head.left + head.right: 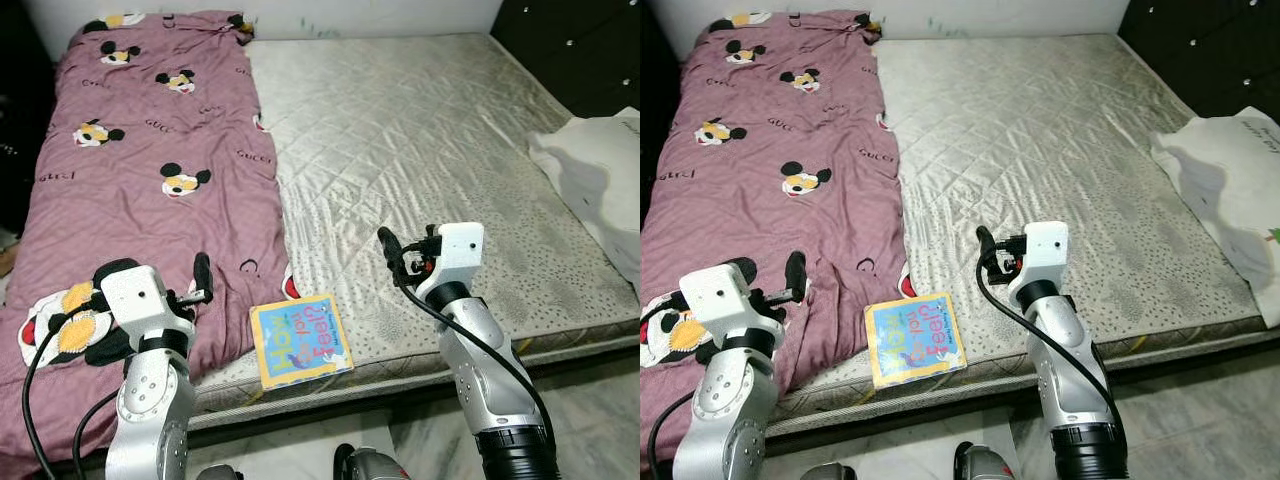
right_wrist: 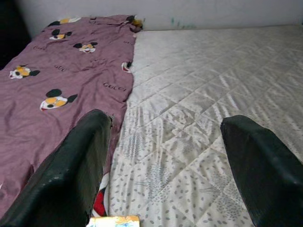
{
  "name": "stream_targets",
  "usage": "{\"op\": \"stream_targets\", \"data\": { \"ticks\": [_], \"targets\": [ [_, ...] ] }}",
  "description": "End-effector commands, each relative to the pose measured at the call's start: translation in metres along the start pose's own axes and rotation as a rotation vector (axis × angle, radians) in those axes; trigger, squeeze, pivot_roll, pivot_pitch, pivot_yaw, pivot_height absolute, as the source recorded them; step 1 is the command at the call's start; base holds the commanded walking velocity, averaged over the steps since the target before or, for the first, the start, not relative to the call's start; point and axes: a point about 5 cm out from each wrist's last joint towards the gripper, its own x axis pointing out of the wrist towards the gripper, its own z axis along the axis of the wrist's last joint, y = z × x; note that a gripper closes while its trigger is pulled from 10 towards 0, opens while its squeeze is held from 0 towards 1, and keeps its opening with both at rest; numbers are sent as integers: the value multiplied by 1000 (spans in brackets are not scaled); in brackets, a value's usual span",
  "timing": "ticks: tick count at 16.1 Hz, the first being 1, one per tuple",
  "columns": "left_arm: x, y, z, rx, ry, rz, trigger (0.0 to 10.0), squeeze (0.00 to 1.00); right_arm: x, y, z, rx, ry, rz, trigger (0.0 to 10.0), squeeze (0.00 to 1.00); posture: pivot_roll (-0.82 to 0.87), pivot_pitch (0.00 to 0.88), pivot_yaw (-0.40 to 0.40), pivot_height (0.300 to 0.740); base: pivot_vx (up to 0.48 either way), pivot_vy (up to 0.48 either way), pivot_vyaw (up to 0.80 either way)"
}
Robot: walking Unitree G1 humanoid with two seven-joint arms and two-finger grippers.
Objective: Clean up the room
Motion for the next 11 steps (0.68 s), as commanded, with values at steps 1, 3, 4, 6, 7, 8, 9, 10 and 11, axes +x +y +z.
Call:
{"op": "stream_targets", "data": {
  "ticks": [1,3,4,6,7,8,9,10,11],
  "targets": [
    [-2,0,-5,6,25,4,10000,0,-2,-1,-3,7,10,2,10000,0,12,177,-47,740,0,0,0],
    [-2,0,-5,4,27,4,10000,0,-3,1,-4,10,12,11,10000,0,11,181,-47,740,0,0,0],
    [-2,0,-5,3,27,4,10000,0,-3,1,-4,10,13,12,10000,0,11,181,-47,740,0,0,0],
    [-3,0,-6,3,29,5,10000,0,-3,2,-5,13,16,16,10000,0,11,181,-47,740,0,0,0],
    [-3,0,-6,3,28,6,10000,0,-4,2,-5,13,17,17,10000,0,11,188,-47,740,0,0,0],
    [-3,1,-6,3,29,7,10000,0,-5,1,-6,13,21,16,10000,0,10,189,-48,740,0,0,0],
    [-2,1,-6,3,29,7,10000,0,-5,1,-6,13,22,16,10000,0,10,191,-49,740,0,0,0],
    [-2,1,-6,2,29,8,10000,0,-5,1,-6,13,23,16,10000,0,9,192,-48,740,0,0,0],
    [-2,1,-6,2,29,8,10000,0,-5,1,-6,12,24,16,10000,0,9,192,-48,740,0,0,0]
  ]
}}
